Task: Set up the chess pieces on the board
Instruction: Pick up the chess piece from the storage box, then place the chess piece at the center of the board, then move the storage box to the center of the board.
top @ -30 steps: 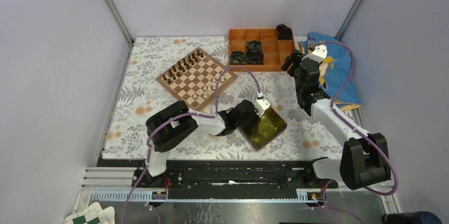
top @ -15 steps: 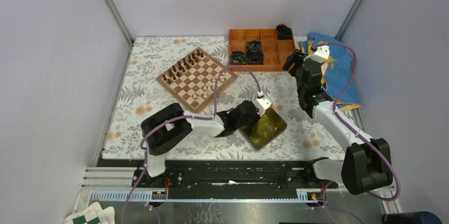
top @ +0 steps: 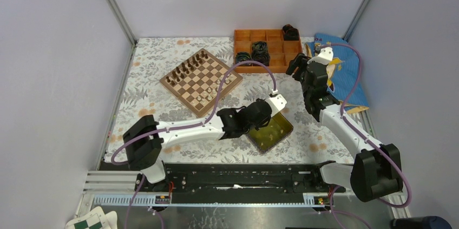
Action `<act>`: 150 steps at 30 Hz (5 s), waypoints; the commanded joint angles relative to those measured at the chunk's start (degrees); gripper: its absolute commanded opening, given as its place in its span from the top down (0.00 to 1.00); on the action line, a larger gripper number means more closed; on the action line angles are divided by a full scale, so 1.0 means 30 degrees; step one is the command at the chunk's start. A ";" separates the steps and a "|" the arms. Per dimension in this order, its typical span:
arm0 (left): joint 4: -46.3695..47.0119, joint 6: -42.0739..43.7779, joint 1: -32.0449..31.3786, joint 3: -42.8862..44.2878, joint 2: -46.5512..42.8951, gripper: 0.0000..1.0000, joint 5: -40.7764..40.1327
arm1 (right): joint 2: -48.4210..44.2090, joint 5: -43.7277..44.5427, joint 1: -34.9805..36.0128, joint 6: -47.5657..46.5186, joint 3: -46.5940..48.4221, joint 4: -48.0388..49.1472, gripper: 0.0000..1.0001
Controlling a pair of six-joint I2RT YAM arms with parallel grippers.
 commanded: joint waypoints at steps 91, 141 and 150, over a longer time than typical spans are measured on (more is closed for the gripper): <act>-1.4389 0.0239 0.1932 0.1832 0.4277 0.84 -0.0794 | 0.3230 0.0908 0.6061 0.1467 -0.2645 -0.3040 1.00; -1.5636 0.0219 0.1947 0.3683 0.4934 0.72 -0.0254 | 0.6605 0.2336 0.0925 0.1116 0.0172 -0.1079 1.00; -1.6813 -0.0753 0.1426 0.4197 0.3117 0.64 0.0104 | 0.5774 0.1440 0.0950 0.0582 0.0030 -0.1156 0.84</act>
